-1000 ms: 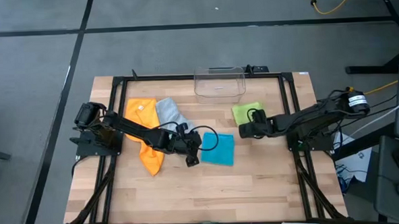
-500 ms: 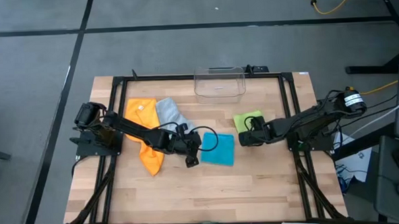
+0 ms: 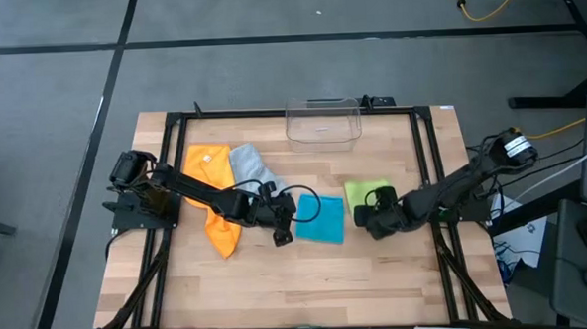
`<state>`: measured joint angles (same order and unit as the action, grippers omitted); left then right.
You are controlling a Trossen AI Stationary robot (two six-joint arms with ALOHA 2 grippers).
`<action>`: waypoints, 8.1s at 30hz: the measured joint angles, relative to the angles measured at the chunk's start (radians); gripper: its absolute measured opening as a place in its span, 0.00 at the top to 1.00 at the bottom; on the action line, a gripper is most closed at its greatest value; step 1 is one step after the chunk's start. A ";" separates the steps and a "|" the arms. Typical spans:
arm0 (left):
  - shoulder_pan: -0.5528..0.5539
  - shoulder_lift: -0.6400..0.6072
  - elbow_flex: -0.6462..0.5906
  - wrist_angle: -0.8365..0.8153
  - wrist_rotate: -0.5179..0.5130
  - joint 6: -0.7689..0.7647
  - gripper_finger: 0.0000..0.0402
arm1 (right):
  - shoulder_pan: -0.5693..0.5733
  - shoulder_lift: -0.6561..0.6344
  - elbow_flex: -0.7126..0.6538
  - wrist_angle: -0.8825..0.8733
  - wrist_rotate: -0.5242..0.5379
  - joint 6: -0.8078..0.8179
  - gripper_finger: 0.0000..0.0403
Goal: Fold microfiber towels
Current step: Adjust the green microfiber towel on the table, then stack the blue microfiber towel on top of the green microfiber towel
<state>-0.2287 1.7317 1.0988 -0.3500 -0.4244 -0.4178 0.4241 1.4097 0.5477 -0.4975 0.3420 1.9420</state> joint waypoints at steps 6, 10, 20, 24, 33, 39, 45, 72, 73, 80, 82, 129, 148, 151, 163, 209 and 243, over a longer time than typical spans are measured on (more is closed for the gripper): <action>0.000 0.000 0.000 -0.001 0.000 -0.018 0.75 | 0.074 0.044 0.002 0.081 0.046 0.105 0.67; 0.000 0.000 0.000 -0.001 0.000 -0.018 0.75 | 0.097 0.055 0.025 0.033 0.089 0.123 0.67; -0.001 0.000 0.000 0.000 0.000 -0.018 0.75 | 0.099 0.045 0.303 -0.398 0.153 -0.001 0.67; -0.001 0.000 0.000 0.000 0.000 -0.018 0.75 | 0.098 0.046 0.363 -0.591 0.238 -0.114 0.67; -0.001 0.000 0.000 0.000 0.000 -0.018 0.75 | 0.038 0.069 0.210 -0.664 0.038 -0.065 0.67; -0.001 0.000 0.000 0.001 -0.002 -0.017 0.75 | 0.058 0.087 0.148 -0.464 -0.039 -0.117 0.67; 0.000 0.000 0.000 0.002 -0.004 -0.018 0.75 | 0.086 0.090 0.147 -0.353 -0.154 -0.142 0.67; 0.000 0.000 0.000 0.002 -0.005 -0.017 0.75 | 0.130 0.089 0.360 -0.222 0.095 -0.443 0.67; -0.001 0.000 0.000 0.002 -0.005 -0.017 0.75 | 0.130 0.089 0.362 -0.176 0.128 -0.515 0.67; -0.003 0.000 0.000 0.002 0.004 0.031 0.75 | 0.130 0.089 0.363 0.132 0.189 -1.088 0.67; -0.008 0.000 0.000 0.003 0.025 0.061 0.75 | 0.130 0.089 0.363 0.173 0.189 -1.189 0.67; -0.066 0.253 0.002 0.322 0.101 0.472 0.47 | 0.065 0.447 0.367 0.302 0.117 -1.469 0.35; -0.019 0.258 0.003 0.290 0.170 0.443 0.73 | 0.049 0.448 0.364 0.286 0.148 -1.442 0.68; -0.021 0.259 0.003 0.292 0.164 0.430 0.81 | 0.048 0.448 0.363 0.293 0.156 -1.410 0.79; -0.021 0.226 -0.003 0.264 0.146 0.320 1.00 | 0.045 0.454 0.422 0.248 0.158 -1.382 0.98; 0.130 0.200 0.404 0.275 0.170 0.588 1.00 | 0.043 0.334 0.725 -1.029 0.660 -1.027 0.98; 0.243 0.312 0.525 0.330 0.289 0.638 1.00 | 0.064 0.142 0.475 -1.071 0.608 -0.823 0.98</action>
<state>0.0139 2.0433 1.6241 -0.0204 -0.1353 0.2203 0.4877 1.5517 1.0231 -1.5684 0.9497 1.1193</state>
